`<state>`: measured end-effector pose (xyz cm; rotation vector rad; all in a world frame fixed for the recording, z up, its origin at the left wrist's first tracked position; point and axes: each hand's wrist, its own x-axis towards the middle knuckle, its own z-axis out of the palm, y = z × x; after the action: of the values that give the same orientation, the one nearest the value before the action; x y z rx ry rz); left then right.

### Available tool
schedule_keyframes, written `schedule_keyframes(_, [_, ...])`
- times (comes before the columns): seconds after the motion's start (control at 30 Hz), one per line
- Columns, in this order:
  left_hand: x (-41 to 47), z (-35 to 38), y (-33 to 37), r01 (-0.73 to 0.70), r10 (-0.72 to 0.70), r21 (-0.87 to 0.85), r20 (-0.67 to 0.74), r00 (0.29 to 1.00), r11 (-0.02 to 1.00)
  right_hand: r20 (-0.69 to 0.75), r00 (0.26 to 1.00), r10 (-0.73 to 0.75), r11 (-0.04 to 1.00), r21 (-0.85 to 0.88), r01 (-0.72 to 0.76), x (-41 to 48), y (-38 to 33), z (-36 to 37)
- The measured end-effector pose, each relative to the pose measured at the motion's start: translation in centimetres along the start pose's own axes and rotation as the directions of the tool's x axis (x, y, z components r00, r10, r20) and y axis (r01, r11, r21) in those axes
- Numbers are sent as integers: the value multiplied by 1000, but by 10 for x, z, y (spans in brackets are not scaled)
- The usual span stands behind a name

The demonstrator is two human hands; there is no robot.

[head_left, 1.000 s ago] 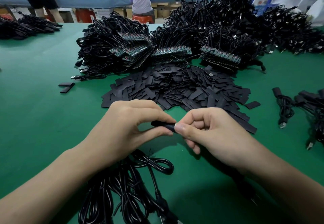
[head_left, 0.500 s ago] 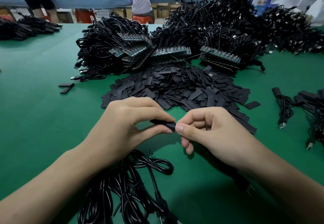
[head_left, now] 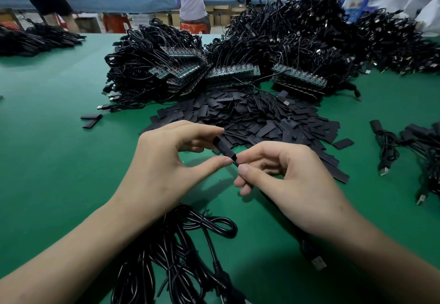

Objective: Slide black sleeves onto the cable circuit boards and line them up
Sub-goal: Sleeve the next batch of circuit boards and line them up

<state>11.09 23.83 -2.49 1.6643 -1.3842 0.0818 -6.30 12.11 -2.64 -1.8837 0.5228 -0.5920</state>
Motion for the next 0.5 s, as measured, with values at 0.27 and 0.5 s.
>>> schedule_keyframes(0.27, [0, 2, 0, 12, -10, -47, 43, 999, 999, -9, 1000, 3, 1000, -29, -4, 0, 4, 2])
schedule_keyframes(0.5, [3, -3, -1, 89, -86, -62, 43, 995, 994, -130, 990, 51, 999, -10, -53, 7, -2, -24])
